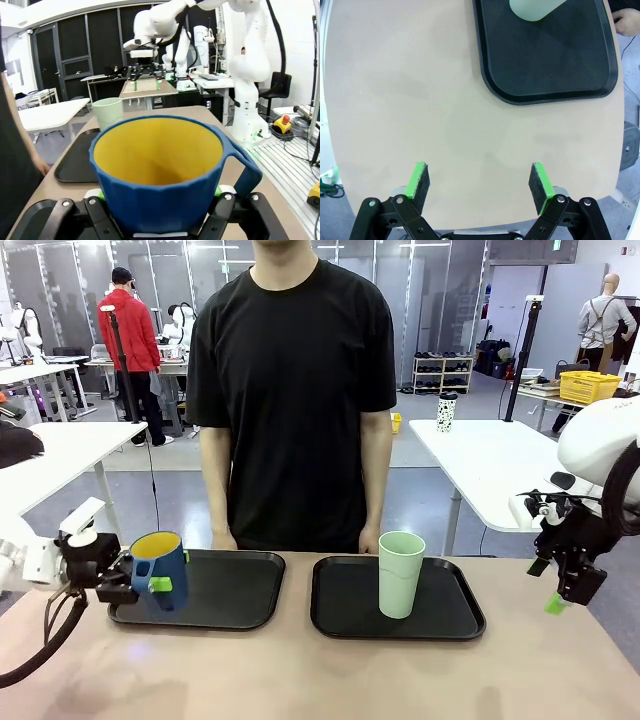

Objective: Sort and store the cups by type.
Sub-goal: Pick up the Handle plastic cup and place it into the empty Flat Tray.

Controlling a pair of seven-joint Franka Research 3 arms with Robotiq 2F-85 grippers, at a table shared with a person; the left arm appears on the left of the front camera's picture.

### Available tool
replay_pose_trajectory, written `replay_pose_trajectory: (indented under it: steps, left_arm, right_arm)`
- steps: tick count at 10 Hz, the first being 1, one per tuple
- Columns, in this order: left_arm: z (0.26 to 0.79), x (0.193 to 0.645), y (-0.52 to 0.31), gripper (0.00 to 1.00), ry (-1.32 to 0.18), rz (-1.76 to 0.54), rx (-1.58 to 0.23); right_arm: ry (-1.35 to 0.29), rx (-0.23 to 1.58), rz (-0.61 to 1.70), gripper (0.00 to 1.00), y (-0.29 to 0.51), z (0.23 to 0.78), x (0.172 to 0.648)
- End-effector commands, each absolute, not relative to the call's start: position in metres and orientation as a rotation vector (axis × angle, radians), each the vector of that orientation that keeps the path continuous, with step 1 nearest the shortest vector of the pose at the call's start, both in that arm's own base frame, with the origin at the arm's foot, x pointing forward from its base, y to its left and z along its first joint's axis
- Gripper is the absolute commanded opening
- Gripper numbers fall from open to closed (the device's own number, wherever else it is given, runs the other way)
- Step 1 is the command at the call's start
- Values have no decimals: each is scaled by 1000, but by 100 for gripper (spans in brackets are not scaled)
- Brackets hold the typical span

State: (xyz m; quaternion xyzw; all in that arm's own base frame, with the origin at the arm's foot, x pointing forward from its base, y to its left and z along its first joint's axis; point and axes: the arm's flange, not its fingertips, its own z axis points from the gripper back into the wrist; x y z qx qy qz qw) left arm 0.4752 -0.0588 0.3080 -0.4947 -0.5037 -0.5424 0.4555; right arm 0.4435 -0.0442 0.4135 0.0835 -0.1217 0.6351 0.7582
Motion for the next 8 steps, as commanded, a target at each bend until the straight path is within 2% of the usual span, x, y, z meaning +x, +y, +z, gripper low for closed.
replay_pose_trajectory:
  steps: [1, 4, 8]
  left_arm:
    - [310, 526, -56, 74, -1232, -1297, -1197]
    - [312, 586, -51, 74, -1206, -1292, -1192]
    - [315, 615, -56, 74, -1215, -1305, -1176]
  right_arm:
    - [-261, 175, 1389, 100, -45, 413, 444]
    - [-261, 175, 1389, 100, -45, 413, 444]
    - [-261, 175, 1389, 100, -45, 413, 444]
